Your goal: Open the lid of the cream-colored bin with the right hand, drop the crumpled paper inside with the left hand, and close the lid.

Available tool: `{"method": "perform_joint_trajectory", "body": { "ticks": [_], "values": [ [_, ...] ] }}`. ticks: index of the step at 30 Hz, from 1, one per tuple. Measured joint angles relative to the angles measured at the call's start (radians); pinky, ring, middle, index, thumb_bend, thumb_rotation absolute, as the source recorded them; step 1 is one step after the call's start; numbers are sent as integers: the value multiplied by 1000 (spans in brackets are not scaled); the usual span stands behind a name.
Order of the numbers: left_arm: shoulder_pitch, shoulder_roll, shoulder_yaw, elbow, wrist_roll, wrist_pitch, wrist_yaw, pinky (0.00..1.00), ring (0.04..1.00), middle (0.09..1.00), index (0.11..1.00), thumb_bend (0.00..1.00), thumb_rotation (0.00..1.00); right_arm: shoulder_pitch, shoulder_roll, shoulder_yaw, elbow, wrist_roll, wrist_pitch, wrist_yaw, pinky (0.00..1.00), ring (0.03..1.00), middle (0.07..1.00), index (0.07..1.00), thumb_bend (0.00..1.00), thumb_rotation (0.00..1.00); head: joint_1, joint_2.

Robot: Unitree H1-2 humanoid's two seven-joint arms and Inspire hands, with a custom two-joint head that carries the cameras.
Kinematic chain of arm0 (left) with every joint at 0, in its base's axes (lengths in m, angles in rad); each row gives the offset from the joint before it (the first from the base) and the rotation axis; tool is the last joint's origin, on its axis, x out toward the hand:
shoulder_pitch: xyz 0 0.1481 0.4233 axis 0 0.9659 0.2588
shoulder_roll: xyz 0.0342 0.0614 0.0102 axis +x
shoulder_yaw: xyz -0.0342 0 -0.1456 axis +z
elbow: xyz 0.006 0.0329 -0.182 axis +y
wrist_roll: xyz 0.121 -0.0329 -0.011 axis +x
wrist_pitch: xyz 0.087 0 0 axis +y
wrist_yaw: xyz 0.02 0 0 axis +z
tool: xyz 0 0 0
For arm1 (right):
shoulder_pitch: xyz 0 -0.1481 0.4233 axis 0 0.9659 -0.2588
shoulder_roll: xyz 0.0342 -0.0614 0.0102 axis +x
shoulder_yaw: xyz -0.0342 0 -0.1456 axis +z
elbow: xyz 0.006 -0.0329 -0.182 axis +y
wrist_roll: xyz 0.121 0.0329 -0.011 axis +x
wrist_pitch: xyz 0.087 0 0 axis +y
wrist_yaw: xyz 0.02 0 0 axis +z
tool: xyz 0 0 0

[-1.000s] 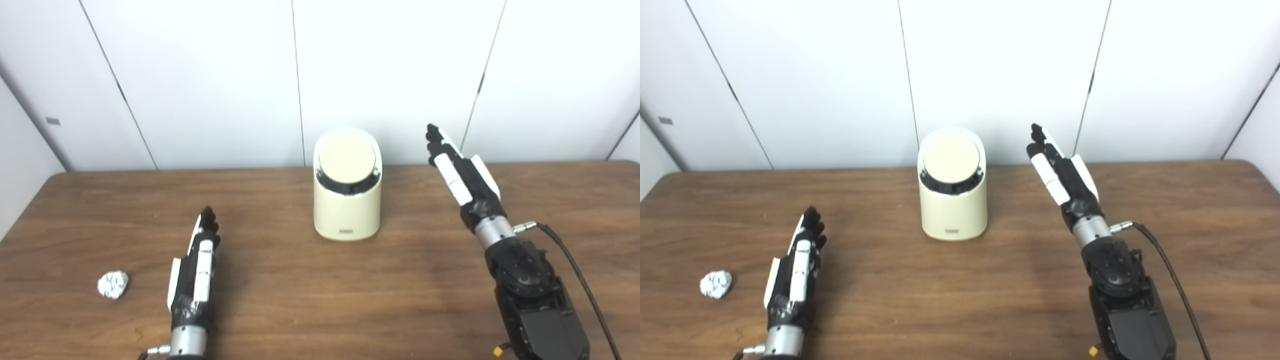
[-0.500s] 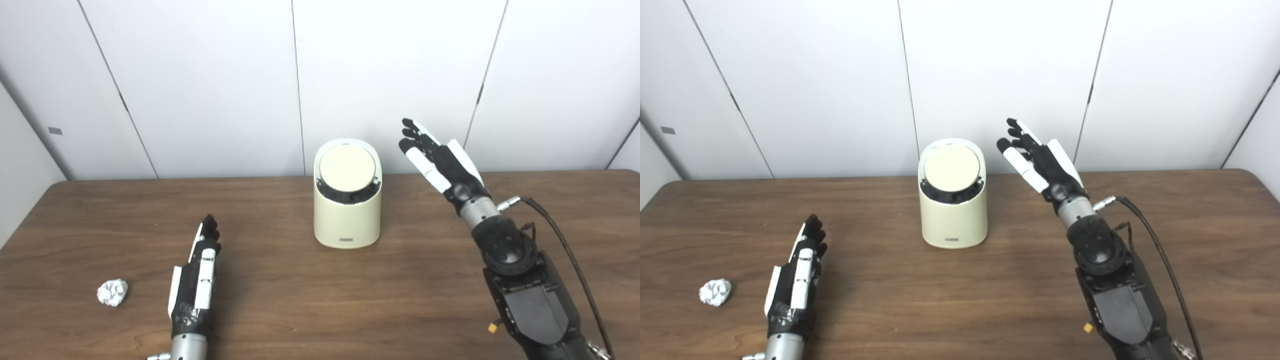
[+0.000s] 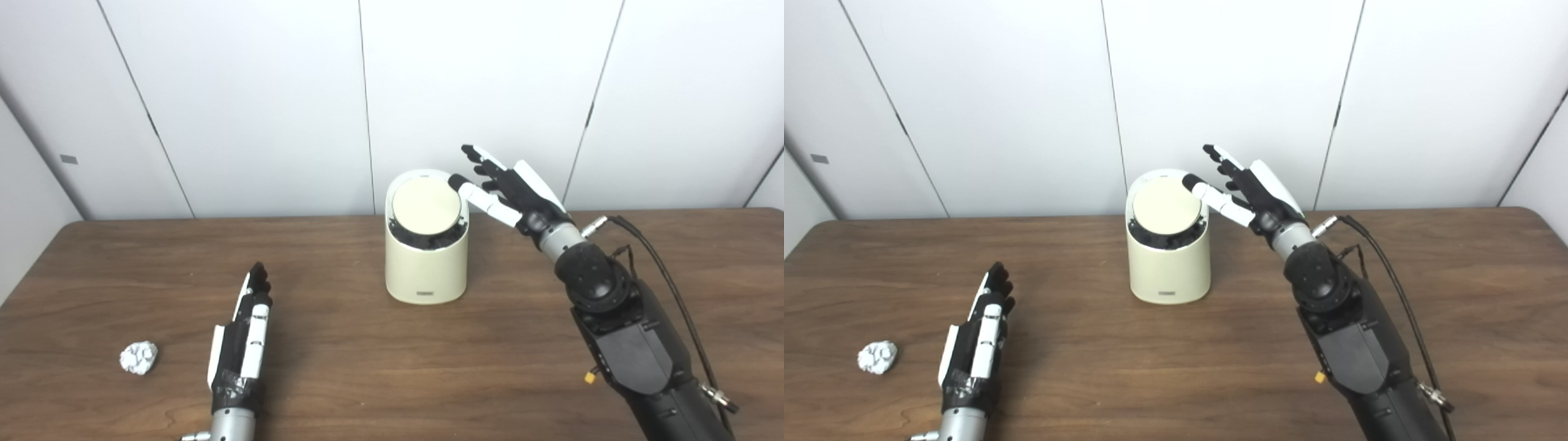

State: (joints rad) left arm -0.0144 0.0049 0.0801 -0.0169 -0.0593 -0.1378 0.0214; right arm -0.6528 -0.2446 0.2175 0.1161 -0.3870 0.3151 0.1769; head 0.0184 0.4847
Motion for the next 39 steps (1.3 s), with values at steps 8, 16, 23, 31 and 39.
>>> {"method": "perform_joint_trajectory", "body": {
  "ticks": [8,16,23,31,39],
  "values": [
    [0,-4,-7,-1,7,6,-1,1000,1000,1000,994,250,765,-46,-8,13,52,-31,1,19,885,949,966,953,612,812,6,0],
    [-1,-7,-14,-1,10,6,-1,1000,1000,1000,979,265,720,-86,-12,22,91,-37,-3,26,902,959,961,955,662,683,11,3],
    [-1,-11,-16,-1,13,6,-1,1000,1000,998,975,287,678,-89,-11,42,82,-55,-3,37,888,952,961,962,696,651,9,5],
    [-1,-12,-21,-1,13,6,-2,1000,1000,994,975,291,681,-101,-3,55,77,-88,-9,34,864,932,947,940,689,569,6,11],
    [-1,-12,-25,-1,23,6,0,1000,1000,987,914,262,674,-104,11,76,94,-113,-60,12,847,932,941,934,680,505,5,14]
  ]
}}
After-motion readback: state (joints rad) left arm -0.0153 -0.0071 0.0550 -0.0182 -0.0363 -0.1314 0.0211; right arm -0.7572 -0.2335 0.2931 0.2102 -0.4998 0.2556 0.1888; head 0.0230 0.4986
